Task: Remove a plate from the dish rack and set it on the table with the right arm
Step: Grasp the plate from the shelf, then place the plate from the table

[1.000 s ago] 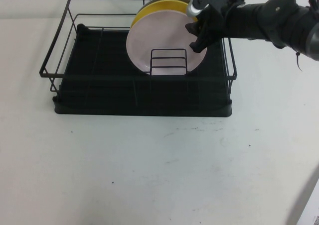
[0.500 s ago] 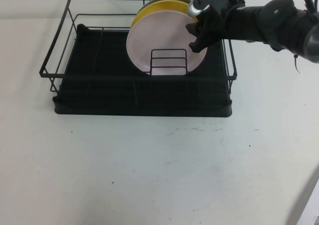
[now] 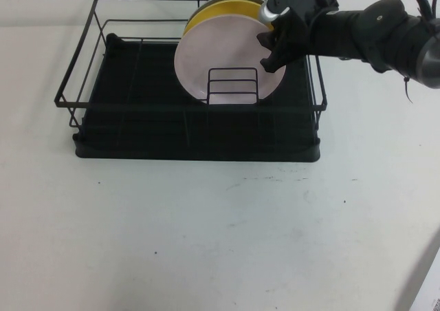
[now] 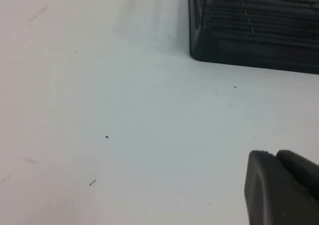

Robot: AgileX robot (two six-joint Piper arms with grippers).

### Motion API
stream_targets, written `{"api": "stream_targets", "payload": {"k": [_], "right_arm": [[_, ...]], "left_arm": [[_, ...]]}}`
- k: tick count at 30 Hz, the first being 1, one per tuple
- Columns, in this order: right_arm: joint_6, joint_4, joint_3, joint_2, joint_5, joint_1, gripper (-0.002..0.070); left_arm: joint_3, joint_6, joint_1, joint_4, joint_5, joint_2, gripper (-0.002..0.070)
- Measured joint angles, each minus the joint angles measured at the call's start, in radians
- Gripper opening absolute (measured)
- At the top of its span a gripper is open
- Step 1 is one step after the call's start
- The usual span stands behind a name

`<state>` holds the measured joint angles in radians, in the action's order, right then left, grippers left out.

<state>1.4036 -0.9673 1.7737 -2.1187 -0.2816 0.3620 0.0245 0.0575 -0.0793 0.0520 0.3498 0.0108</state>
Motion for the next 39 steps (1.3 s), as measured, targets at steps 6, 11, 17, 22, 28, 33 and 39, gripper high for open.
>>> {"api": "stream_targets", "payload": {"k": [6, 11, 17, 22, 28, 33, 39], "right_arm": [[0.000, -0.023, 0.000, -0.006, 0.010, 0.000, 0.0265], [0.000, -0.028, 0.000, -0.008, 0.015, 0.000, 0.0244], [0.000, -0.030, 0.000, -0.009, 0.015, 0.001, 0.0113], [0.009, -0.028, 0.000, -0.009, 0.015, 0.002, 0.0050], [0.017, -0.020, 0.000, 0.015, -0.003, 0.002, 0.0030], [0.017, -0.020, 0.000, 0.098, -0.016, 0.000, 0.0024], [-0.097, 0.087, 0.000, 0.213, -0.091, 0.000, 0.0020]], "left_arm": [[0.000, 0.000, 0.000, 0.000, 0.000, 0.000, -0.0004], [0.000, 0.000, 0.000, 0.000, 0.000, 0.000, -0.0004], [0.000, 0.000, 0.000, 0.000, 0.000, 0.000, -0.0004], [0.000, 0.000, 0.000, 0.000, 0.000, 0.000, -0.0004], [0.000, 0.000, 0.000, 0.000, 0.000, 0.000, -0.0004], [0.000, 0.000, 0.000, 0.000, 0.000, 0.000, -0.0004], [0.000, 0.000, 0.000, 0.000, 0.000, 0.000, -0.0004]]}}
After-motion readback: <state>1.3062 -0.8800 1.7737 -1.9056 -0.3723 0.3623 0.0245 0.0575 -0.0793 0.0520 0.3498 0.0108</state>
